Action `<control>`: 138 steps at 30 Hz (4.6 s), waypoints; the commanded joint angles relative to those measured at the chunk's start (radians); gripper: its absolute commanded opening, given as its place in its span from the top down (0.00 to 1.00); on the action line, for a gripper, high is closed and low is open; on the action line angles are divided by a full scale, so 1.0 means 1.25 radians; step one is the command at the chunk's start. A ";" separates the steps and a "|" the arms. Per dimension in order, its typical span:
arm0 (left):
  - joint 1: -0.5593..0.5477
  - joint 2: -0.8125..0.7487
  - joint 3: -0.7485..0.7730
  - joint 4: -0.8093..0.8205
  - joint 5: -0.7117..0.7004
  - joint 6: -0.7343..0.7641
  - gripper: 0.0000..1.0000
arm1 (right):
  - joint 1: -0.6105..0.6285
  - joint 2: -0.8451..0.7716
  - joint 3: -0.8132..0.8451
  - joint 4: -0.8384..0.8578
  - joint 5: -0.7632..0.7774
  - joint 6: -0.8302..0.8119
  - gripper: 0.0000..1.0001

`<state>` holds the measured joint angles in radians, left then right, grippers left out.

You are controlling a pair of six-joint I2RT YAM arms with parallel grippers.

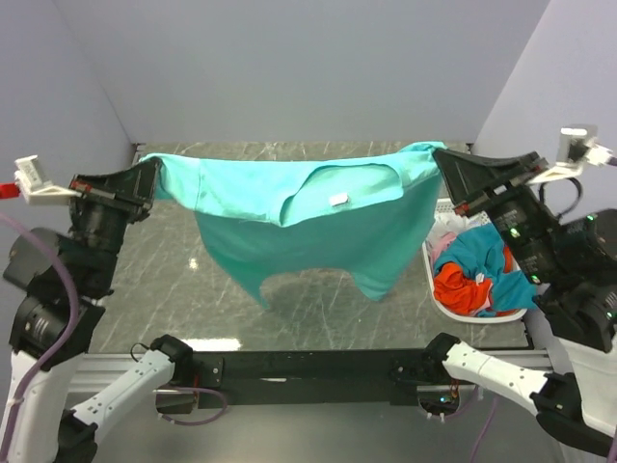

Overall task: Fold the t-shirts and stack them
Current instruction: Flatten the tshirt out

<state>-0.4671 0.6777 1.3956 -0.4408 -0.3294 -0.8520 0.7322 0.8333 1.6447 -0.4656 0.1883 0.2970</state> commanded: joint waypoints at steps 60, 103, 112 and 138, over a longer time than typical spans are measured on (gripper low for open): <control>0.318 0.121 -0.550 -0.029 0.231 -0.182 0.01 | -0.081 0.078 -0.675 0.059 -0.139 0.237 0.11; 0.245 0.430 -0.699 0.037 0.205 -0.164 0.01 | 0.049 0.777 -0.360 -0.028 0.117 0.250 1.00; 0.246 0.435 -0.699 0.040 0.198 -0.164 0.01 | 0.008 0.587 -0.502 -0.024 0.139 0.288 1.00; 0.247 0.440 -0.651 -0.035 0.115 -0.164 0.01 | -0.180 0.084 -0.734 -0.315 0.226 0.353 0.72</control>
<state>-0.1608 1.2213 0.5705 -0.3912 -0.1139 -1.0672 0.5114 0.9695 0.6624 -0.7521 0.4042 0.7212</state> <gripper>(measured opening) 0.994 0.235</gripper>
